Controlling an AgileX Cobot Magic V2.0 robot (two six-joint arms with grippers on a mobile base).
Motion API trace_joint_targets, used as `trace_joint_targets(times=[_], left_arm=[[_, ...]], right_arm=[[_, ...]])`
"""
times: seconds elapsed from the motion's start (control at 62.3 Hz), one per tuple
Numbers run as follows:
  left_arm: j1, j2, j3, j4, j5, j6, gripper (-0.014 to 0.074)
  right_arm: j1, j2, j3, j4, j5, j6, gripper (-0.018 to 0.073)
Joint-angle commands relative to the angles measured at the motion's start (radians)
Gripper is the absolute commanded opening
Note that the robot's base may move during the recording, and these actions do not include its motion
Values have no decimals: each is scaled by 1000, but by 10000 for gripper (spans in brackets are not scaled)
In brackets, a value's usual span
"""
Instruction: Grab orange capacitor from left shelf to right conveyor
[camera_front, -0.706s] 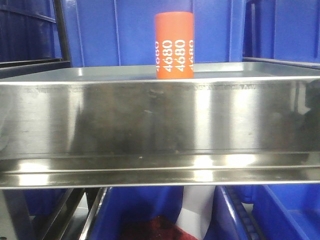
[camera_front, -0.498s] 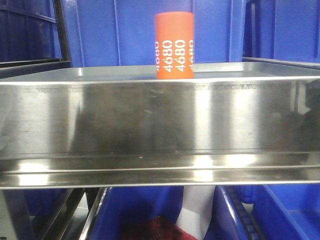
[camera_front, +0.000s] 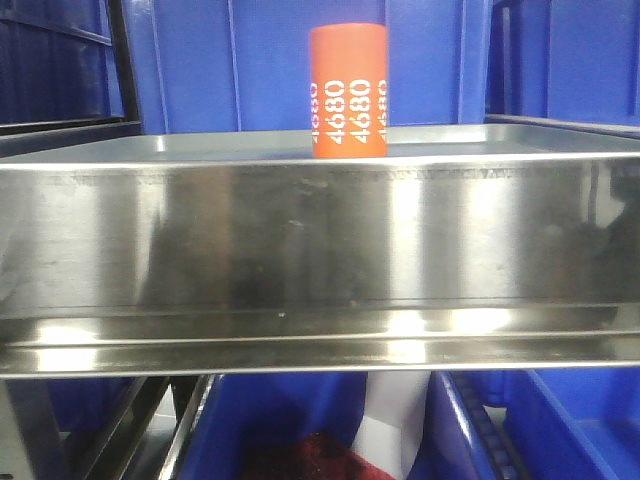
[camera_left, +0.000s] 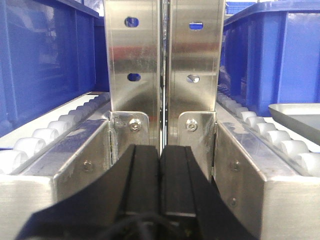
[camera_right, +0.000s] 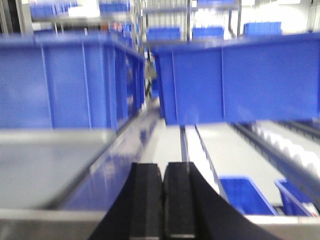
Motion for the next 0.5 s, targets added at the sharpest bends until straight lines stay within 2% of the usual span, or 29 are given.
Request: trace_joint_targets(times=[0.0,0.08,0.161,0.241,0.321,0.482], left_arm=[[-8,10,-8,-5,-85,0,-105],[-8,10,-8,-5,-85,0,-105],[-8,10,-8,-5,-85,0,-105],[-8,10,-8,-5,-85,0,-105],[-8,10,-8,-5,-85,0,-105],[-8,10,-8,-5,-85,0,-105]], right_arm=[[1,-21,-3,7,-160,80,56],[1,-21,-43,7,-213,215,56],[8,-19,-130,-54,-186,327,56],[22,-4,-245,-195,-101,358,56],[49,46,-376,-277,13,418,56],[153,243,-609,-288,240,411,56]])
